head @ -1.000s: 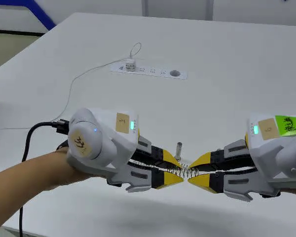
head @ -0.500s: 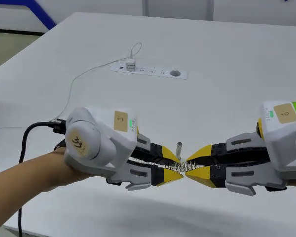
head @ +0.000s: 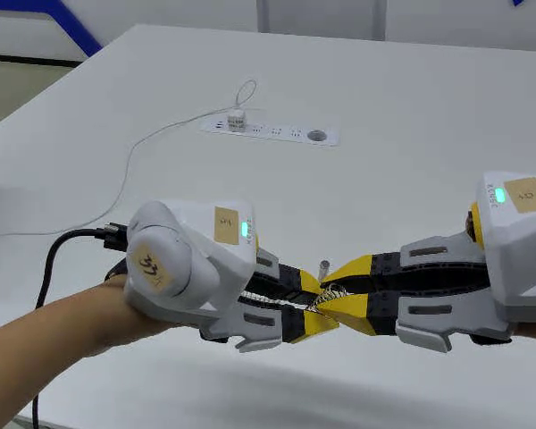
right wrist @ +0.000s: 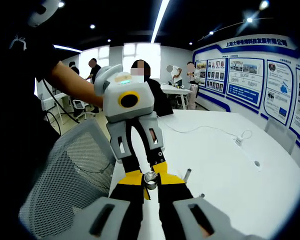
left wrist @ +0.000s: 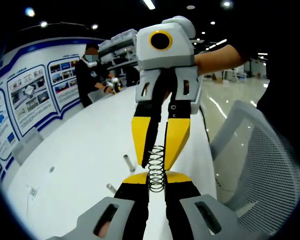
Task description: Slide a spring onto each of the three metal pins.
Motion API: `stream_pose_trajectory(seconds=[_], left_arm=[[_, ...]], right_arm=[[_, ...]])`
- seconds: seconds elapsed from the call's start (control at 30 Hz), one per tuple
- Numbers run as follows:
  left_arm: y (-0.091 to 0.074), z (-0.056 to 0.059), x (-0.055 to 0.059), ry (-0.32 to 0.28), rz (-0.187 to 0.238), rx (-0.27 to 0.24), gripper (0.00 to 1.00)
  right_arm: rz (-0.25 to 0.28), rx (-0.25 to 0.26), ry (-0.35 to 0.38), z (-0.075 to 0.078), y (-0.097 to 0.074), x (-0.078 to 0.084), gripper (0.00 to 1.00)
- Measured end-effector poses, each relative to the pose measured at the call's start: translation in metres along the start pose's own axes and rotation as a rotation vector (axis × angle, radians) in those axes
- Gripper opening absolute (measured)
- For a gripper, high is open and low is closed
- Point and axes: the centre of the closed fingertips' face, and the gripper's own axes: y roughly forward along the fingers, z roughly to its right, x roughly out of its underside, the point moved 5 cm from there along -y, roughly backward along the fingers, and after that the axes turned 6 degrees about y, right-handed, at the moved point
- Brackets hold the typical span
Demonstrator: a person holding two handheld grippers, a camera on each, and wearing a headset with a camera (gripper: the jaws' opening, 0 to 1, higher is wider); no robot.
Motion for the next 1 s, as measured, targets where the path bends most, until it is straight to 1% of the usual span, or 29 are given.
stream_pose_trajectory(seconds=[0.13,0.23,0.3,0.37,0.43,0.47,0.63,0.7,0.77,0.83,1.0], left_arm=[[-0.001,0.001,-0.001,-0.003,0.007,-0.006,0.10],[-0.001,-0.002,0.001,-0.030,0.013,-0.006,0.11],[-0.001,-0.003,0.001,-0.023,0.012,-0.013,0.11],[-0.001,-0.003,0.000,-0.028,0.015,-0.013,0.13],[0.000,-0.003,0.000,-0.037,0.015,-0.014,0.17],[0.000,-0.003,0.001,-0.042,0.012,-0.015,0.20],[-0.002,-0.006,0.006,-0.060,0.003,-0.046,0.32],[-0.004,-0.007,0.008,-0.074,-0.001,-0.068,0.37],[-0.007,-0.008,0.009,-0.134,0.009,-0.075,0.45],[-0.011,-0.011,0.011,-0.140,0.012,-0.094,0.51],[-0.021,-0.014,0.018,-0.161,0.004,-0.120,0.59]], right_arm=[[0.007,0.002,0.021,0.000,0.000,-0.001,0.10],[0.004,0.014,0.025,0.001,0.001,-0.001,0.10],[0.001,0.024,0.027,0.002,0.001,-0.001,0.10],[0.011,0.025,0.031,0.003,0.001,-0.004,0.10],[0.020,0.032,0.026,0.004,0.000,-0.008,0.10],[0.020,0.035,0.022,0.004,-0.001,-0.010,0.10],[0.013,0.056,0.006,0.009,-0.004,-0.013,0.10],[0.008,0.071,0.007,0.013,-0.006,-0.013,0.10],[0.002,0.092,0.008,0.019,-0.010,-0.012,0.10],[-0.003,0.110,0.018,0.025,-0.014,-0.010,0.10],[-0.025,0.165,0.026,0.040,-0.024,-0.005,0.10]])
